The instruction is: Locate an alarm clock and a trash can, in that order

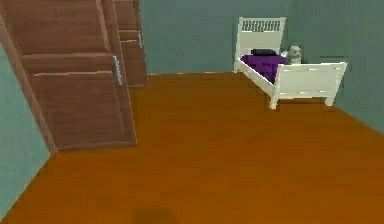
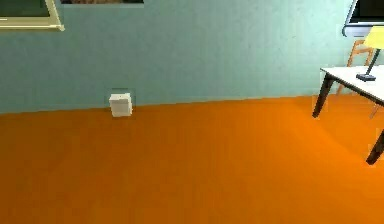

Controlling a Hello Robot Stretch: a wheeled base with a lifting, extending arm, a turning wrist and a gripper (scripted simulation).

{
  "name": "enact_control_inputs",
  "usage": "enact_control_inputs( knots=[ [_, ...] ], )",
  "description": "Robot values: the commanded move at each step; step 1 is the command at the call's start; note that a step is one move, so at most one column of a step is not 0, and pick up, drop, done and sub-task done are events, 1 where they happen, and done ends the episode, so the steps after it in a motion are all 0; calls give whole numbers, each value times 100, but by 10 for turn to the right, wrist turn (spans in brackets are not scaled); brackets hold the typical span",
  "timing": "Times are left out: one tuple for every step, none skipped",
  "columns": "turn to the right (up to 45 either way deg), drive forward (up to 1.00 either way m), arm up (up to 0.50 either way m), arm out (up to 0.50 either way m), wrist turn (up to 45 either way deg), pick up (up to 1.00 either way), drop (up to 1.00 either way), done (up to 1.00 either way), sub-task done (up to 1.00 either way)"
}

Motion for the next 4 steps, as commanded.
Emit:
enact_control_inputs(
  knots=[
    [0,100,0,0,0,0,0,0,0],
    [30,0,0,0,0,0,0,0,0],
    [0,65,0,0,0,0,0,0,0],
    [-60,0,0,0,0,0,0,0,0]
  ],
)
